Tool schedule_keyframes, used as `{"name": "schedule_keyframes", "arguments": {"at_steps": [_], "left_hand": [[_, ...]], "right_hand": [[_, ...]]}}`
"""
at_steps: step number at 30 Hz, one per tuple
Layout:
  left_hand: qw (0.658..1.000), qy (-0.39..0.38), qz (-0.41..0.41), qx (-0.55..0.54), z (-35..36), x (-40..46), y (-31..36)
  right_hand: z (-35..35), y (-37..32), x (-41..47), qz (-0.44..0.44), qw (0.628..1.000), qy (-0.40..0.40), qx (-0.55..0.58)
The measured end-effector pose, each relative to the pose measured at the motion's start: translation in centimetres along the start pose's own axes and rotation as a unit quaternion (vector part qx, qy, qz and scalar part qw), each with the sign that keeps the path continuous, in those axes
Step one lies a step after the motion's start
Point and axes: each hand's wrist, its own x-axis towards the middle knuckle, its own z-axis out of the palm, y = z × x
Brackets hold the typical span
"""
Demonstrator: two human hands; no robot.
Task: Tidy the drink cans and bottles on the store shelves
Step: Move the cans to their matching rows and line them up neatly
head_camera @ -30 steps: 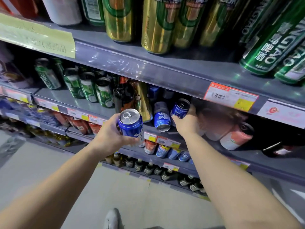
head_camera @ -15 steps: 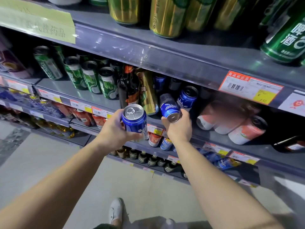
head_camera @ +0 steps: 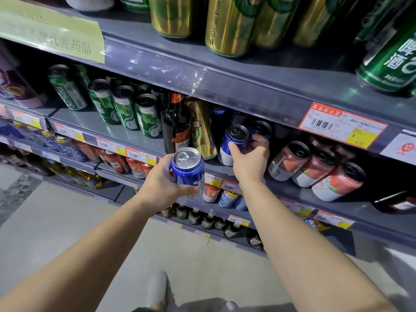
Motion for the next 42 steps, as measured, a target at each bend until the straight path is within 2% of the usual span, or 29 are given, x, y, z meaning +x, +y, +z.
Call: {"name": "schedule_keyframes", "arguments": {"at_steps": [3,5,7,12,14,15,18,19,22,23,26,28,30,32,34,39,42], "left_hand": [[1.000,0.015,-0.002,0.003,-0.7,0.0,0.1],[1.000,0.016,-0.006,0.004,-0.9,0.0,0.0],[1.000,0.013,-0.007,0.009,-1.0,0.0,-0.1],[1.000,0.005,-0.006,0.017,-0.7,-0.1,-0.1],[1.000,0.003,-0.005,0.014,-0.4,0.1,0.0],[1.000,0.001,-0.004,0.016,-0.2,0.1,0.3],[1.000,-0.002,0.009,0.006,0.8,0.6,1.0],[1.000,-0.002,0.018,0.001,1.3,0.8,1.4],[0.998,-0.013,0.050,-0.018,3.2,1.3,3.1],[0.997,-0.032,0.057,-0.029,3.9,1.4,3.6],[0.990,-0.103,0.078,-0.063,5.5,1.6,4.6],[0.987,-0.125,0.036,-0.098,5.4,2.0,4.6],[0.991,-0.085,-0.028,-0.101,4.9,2.5,4.0],[0.993,-0.006,-0.090,-0.077,4.5,3.0,3.0],[0.988,0.059,-0.127,-0.061,4.5,3.4,1.9],[0.959,0.246,-0.127,-0.058,3.9,4.2,0.1],[0.947,0.296,-0.114,-0.047,2.4,5.5,-0.6]], "right_hand": [[0.2,1.4,-0.1,0.061,0.998,0.031,0.010],[-0.1,2.1,0.6,0.110,0.993,0.019,0.037],[-0.5,2.5,1.7,0.134,0.989,-0.050,0.037],[-0.9,2.4,3.2,0.114,0.973,-0.200,0.025],[-0.9,2.3,3.0,0.096,0.968,-0.230,0.003],[-1.0,2.3,2.7,0.087,0.972,-0.218,-0.003],[-2.0,2.2,0.4,0.058,0.991,-0.109,-0.046],[-2.6,2.4,-0.5,0.034,0.990,-0.125,-0.052],[-3.7,2.6,-3.5,-0.033,0.945,-0.315,-0.082],[-3.7,2.4,-3.9,-0.046,0.941,-0.321,-0.098],[-3.9,1.9,-3.9,-0.054,0.969,-0.215,-0.110],[-4.8,2.2,-3.5,-0.034,0.983,-0.151,-0.096],[-5.5,2.6,-2.9,-0.002,0.990,-0.087,-0.110],[-5.7,3.1,-2.2,0.029,0.991,-0.038,-0.125],[-5.3,3.2,-1.2,0.049,0.989,-0.034,-0.136],[-3.7,4.2,0.6,0.051,0.979,-0.065,-0.187],[-3.2,4.6,0.8,0.064,0.981,-0.062,-0.172]]}}
